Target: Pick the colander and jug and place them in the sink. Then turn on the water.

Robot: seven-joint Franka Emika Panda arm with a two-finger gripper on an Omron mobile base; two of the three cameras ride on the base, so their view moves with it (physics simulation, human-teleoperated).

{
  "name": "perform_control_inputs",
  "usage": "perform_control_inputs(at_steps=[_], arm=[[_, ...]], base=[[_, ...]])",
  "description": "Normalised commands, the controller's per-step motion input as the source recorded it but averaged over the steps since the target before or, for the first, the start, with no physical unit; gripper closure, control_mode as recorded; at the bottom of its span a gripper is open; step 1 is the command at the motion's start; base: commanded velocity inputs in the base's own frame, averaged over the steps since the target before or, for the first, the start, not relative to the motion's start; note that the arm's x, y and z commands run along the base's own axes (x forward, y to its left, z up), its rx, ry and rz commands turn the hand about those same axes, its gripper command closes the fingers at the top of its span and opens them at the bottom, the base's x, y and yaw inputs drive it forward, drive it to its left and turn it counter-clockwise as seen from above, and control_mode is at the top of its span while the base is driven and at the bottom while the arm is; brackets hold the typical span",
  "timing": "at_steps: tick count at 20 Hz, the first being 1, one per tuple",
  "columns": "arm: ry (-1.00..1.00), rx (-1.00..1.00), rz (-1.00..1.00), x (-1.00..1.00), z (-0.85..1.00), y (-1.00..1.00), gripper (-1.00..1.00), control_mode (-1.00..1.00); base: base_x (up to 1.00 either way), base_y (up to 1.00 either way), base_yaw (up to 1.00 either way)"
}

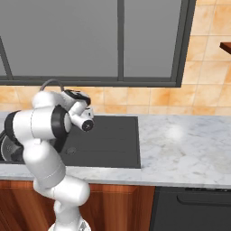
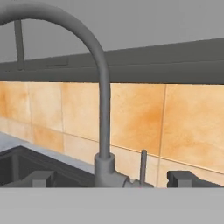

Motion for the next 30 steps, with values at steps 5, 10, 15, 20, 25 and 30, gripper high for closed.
perform_control_inputs(at_steps=[5, 10, 15, 20, 25, 30], arm=[[0.0, 0.0, 0.0, 0.37, -0.21, 0.09, -1.0, -1.0], [0.0, 0.0, 0.0, 0.46, -0.13, 0.1, -1.0, -1.0], [0.0, 0.0, 0.0, 0.46, -0.14, 0.1, -1.0, -1.0], [0.0, 0.0, 0.0, 0.28, -0.13, 0.19, -1.0, -1.0], [0.0, 0.0, -0.05, 0.19, -0.13, 0.08, -1.0, -1.0], [-0.01, 0.0, -0.09, 0.08, -0.26, 0.0, -1.0, -1.0]], base=[[0.0, 0.0, 0.0], [0.0, 0.0, 0.0], [0.0, 0.0, 0.0], [0.0, 0.0, 0.0], [0.0, 0.0, 0.0], [0.0, 0.0, 0.0]])
